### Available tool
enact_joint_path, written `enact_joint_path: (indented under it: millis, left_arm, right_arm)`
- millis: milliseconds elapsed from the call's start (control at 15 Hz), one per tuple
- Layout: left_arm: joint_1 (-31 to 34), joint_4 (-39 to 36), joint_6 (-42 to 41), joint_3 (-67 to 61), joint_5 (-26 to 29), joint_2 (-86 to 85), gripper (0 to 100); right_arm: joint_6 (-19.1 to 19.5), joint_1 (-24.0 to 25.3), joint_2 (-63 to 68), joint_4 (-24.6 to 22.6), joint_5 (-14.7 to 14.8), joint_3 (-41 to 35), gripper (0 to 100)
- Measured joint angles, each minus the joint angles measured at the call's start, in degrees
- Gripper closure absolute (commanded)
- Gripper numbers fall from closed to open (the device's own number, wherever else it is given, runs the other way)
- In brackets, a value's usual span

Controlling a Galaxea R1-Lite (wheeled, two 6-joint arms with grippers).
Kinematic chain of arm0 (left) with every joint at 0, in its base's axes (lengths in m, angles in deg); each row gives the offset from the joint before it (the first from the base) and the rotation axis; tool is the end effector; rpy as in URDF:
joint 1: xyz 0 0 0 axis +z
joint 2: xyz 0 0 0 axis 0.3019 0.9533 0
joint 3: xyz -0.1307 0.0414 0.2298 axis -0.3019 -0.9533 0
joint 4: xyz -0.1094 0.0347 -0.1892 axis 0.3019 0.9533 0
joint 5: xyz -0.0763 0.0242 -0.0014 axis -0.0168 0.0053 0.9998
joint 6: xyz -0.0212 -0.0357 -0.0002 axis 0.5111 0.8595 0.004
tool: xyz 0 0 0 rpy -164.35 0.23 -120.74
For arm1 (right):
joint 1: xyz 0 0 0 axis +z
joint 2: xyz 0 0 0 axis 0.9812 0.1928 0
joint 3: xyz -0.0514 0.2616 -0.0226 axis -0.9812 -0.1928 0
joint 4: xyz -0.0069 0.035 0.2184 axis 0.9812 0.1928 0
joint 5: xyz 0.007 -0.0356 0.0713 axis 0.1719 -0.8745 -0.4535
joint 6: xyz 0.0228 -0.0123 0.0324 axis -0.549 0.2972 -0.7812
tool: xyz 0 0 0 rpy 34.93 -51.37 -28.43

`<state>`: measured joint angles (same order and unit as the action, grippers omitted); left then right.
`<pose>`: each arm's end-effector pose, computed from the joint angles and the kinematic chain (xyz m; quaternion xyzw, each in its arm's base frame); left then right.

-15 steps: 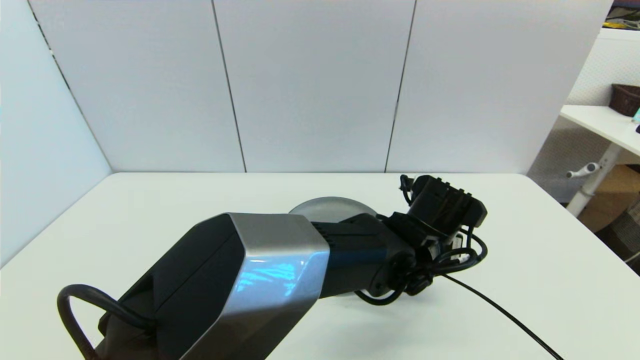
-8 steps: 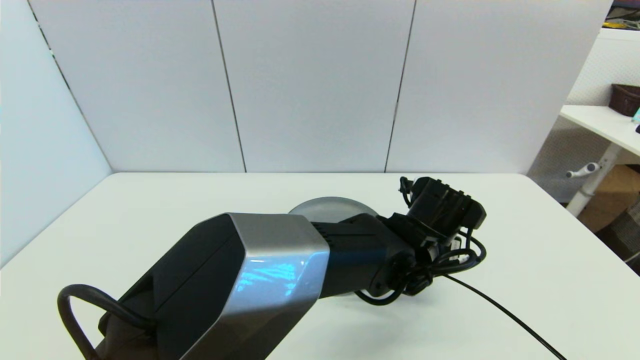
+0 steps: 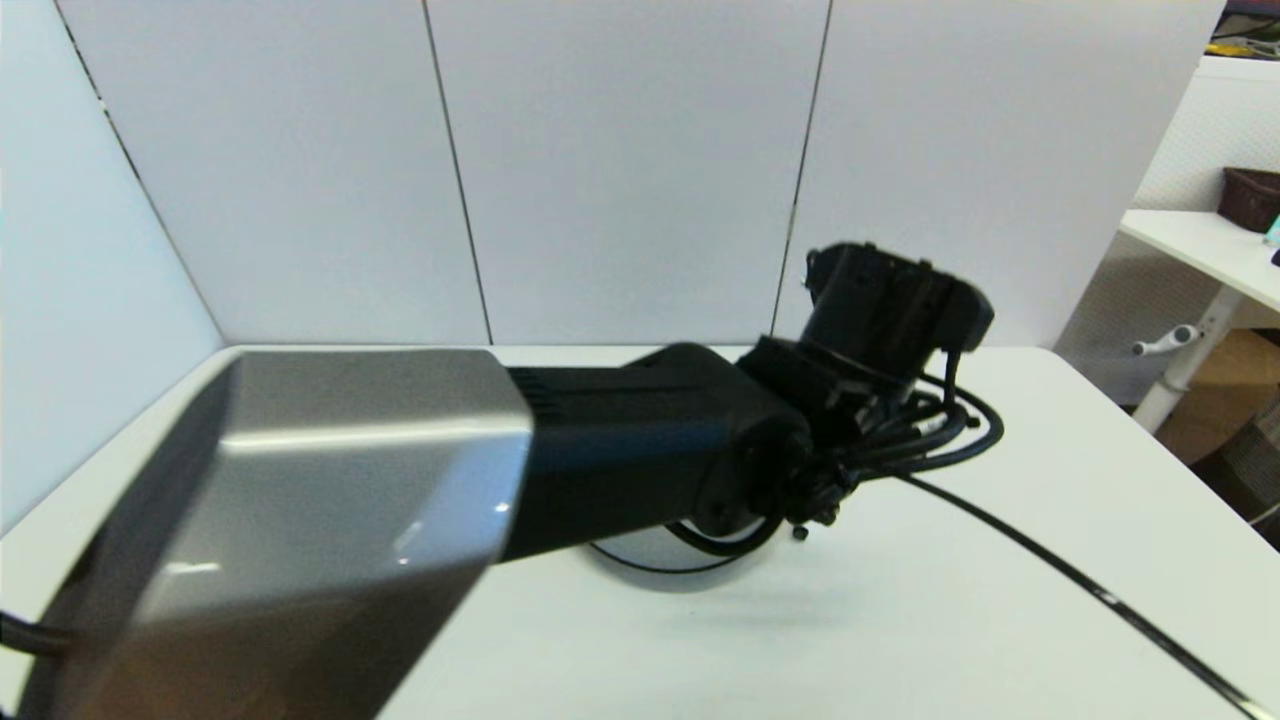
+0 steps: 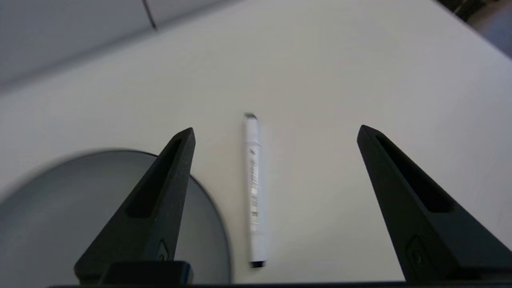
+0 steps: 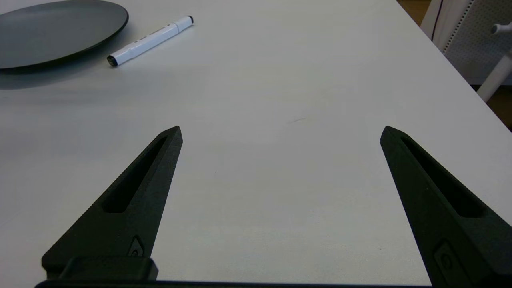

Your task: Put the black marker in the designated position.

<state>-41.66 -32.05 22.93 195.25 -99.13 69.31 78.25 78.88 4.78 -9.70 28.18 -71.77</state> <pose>0.2682 -0.4196 0.1851 0.0515 0.1601 -0.3007 0.9388 0.0578 0.0004 0.0771 0.0010 0.0333 0.0051 0.9994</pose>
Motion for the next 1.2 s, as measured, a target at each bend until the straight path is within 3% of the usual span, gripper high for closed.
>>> enact_joint_path:
  millis: [200, 333, 600, 800, 933, 1067, 1200]
  left_arm:
    - [4.5, 7.6, -12.9, -1.2, -4.0, -15.0, 0]
    - [12.7, 12.5, -21.2, -6.4, -2.0, -27.2, 0]
    - [42.6, 11.7, -28.8, -37.8, 16.0, -52.8, 0]
    - [55.6, 5.8, -27.1, -68.5, 27.4, -71.9, 0]
    - [59.1, -0.7, -25.9, -86.7, 29.8, -82.9, 0]
    - [60.0, -7.0, -24.2, -99.9, 28.2, -94.6, 0]
    - [59.2, -8.4, -21.3, -107.2, 25.9, -105.2, 0]
  right_arm:
    - [0.0, 0.0, 0.0, 0.0, 0.0, 0.0, 0]
    - [0.0, 0.0, 0.0, 0.0, 0.0, 0.0, 0]
    - [0.0, 0.0, 0.0, 0.0, 0.0, 0.0, 0]
    - [0.0, 0.0, 0.0, 0.0, 0.0, 0.0, 0]
    - [0.0, 0.0, 0.0, 0.0, 0.0, 0.0, 0]
    - [0.0, 0.0, 0.0, 0.0, 0.0, 0.0, 0]
    - [0.0, 0.0, 0.0, 0.0, 0.0, 0.0, 0]
